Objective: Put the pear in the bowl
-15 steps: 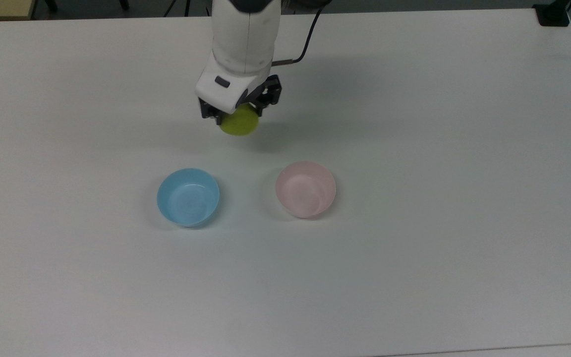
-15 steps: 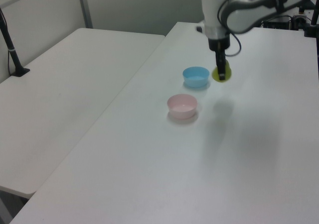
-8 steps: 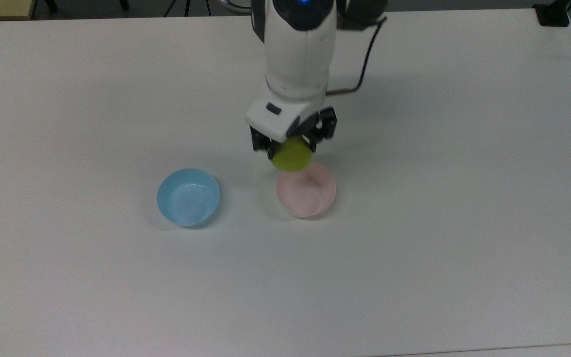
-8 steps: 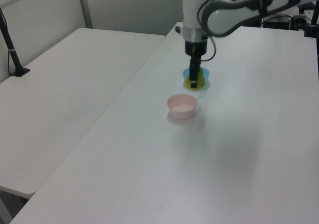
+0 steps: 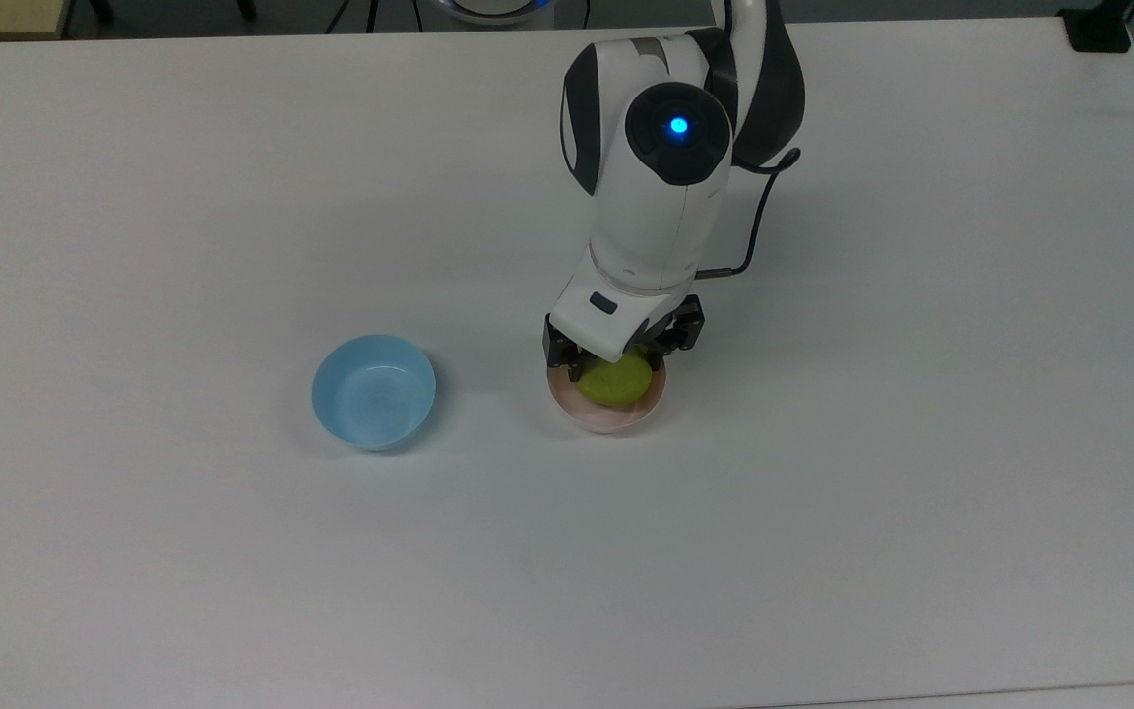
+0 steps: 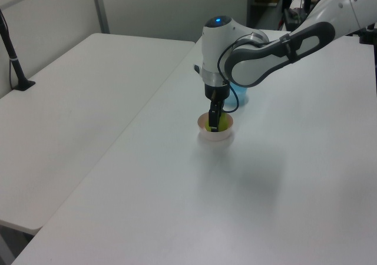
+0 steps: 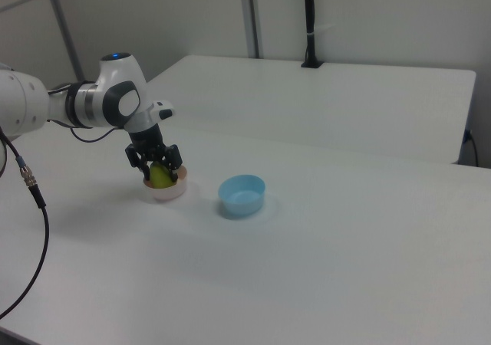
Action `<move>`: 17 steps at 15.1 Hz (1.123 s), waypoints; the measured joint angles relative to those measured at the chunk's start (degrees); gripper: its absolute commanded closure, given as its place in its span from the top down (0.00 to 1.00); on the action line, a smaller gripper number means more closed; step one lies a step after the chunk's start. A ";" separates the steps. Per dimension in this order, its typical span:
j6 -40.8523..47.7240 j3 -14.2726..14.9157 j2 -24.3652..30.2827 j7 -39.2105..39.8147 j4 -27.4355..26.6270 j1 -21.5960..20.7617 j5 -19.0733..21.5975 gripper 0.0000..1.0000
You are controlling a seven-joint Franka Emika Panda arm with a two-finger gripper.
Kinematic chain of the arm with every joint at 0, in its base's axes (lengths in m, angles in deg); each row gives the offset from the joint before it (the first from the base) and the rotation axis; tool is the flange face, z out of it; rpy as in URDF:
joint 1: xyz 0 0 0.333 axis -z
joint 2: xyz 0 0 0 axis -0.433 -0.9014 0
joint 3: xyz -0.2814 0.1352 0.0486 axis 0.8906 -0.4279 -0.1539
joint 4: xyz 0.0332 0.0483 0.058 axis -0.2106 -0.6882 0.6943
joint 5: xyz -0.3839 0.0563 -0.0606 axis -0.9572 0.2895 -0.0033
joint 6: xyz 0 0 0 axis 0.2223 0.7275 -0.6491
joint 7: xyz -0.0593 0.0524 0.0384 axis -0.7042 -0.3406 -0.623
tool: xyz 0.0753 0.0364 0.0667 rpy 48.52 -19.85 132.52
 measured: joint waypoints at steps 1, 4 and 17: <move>0.00 0.05 0.00 -0.01 0.04 0.00 0.00 1.00; 0.00 0.52 1.41 -0.07 1.00 0.12 0.00 1.00; 21.44 -8.34 33.10 -0.01 -14.11 22.51 -9.20 1.00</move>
